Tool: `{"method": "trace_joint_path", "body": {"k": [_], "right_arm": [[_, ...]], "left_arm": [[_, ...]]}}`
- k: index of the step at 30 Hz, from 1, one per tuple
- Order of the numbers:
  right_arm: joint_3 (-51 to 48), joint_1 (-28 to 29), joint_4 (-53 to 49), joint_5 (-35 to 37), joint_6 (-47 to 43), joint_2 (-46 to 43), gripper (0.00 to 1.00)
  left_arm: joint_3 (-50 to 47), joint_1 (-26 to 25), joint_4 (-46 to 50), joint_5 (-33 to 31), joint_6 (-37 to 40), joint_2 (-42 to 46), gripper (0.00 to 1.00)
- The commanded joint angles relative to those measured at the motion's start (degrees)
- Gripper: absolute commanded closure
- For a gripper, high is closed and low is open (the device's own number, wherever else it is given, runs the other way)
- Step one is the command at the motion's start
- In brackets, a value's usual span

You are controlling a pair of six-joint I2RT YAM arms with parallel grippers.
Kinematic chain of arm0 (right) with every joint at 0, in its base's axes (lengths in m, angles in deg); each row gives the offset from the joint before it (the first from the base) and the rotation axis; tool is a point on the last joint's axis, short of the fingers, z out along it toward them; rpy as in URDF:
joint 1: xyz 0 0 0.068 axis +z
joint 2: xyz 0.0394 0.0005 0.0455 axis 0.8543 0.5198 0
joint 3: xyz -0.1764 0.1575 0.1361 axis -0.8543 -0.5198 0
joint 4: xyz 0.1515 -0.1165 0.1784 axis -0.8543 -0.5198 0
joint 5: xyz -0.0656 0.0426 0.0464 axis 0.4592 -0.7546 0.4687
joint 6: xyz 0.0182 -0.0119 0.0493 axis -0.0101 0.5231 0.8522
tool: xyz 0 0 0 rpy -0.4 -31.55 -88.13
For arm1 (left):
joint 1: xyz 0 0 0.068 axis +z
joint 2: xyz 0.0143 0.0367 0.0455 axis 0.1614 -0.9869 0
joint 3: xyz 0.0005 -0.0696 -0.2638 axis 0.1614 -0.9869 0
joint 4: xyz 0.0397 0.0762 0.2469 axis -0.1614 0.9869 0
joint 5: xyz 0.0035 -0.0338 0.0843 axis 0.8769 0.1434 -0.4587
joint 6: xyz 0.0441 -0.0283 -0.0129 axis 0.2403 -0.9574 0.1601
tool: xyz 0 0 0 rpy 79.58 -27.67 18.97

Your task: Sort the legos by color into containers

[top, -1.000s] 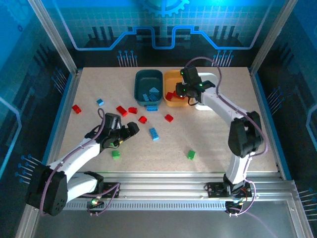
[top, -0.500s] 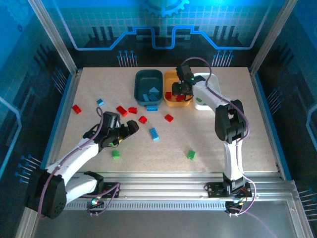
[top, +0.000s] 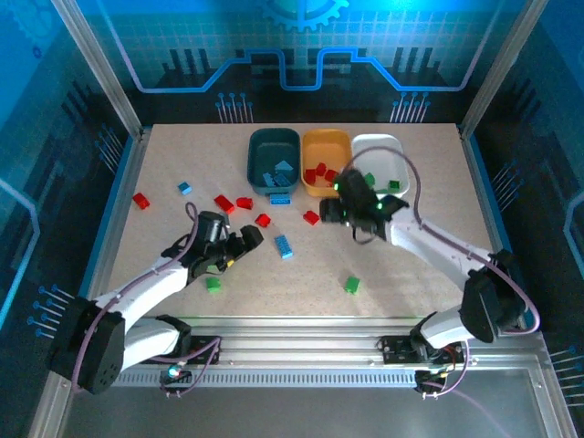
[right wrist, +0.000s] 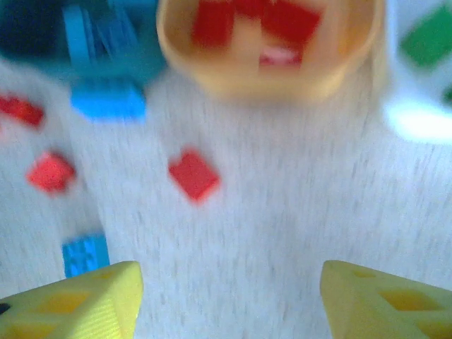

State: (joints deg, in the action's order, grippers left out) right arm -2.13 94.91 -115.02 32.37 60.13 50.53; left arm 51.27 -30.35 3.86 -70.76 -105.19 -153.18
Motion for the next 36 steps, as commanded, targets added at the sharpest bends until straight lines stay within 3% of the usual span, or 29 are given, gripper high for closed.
{"method": "trace_joint_path", "body": {"k": [1,6,13,17,24,30,36], "right_arm": [[-9.3,3.4,-6.4,2.6,11.0,-4.1,0.3],[-18.4,9.9,-12.9,1.9,22.0,-10.2,0.26],[-22.5,12.3,-10.1,-3.3,26.9,-8.2,0.26],[-22.4,13.6,-10.2,-2.7,30.1,-5.9,0.28],[-20.9,13.7,-7.7,-1.8,31.1,-0.8,0.46],[-18.5,13.9,-8.5,0.2,29.3,0.6,0.68],[-11.7,10.4,-12.7,7.7,19.4,-2.2,0.74]], "left_arm": [[-1.3,-4.7,-5.3,-2.2,-2.8,-0.1,0.01],[-0.6,-10.2,-6.6,-4.9,-2.8,-1.7,0.01],[-1.4,-10.5,-9.5,-3.4,-2.3,-5.2,0.01],[-2.2,-10.6,-9.0,-2.9,-2.0,-4.8,0.01],[-3.6,-10.4,-8.0,-4.1,-1.6,-2.5,0.01],[-2.9,-10.4,-6.4,-4.5,-0.7,-2.2,0.01],[0.0,-10.3,-2.5,-5.4,1.2,-1.7,0.01]]}}
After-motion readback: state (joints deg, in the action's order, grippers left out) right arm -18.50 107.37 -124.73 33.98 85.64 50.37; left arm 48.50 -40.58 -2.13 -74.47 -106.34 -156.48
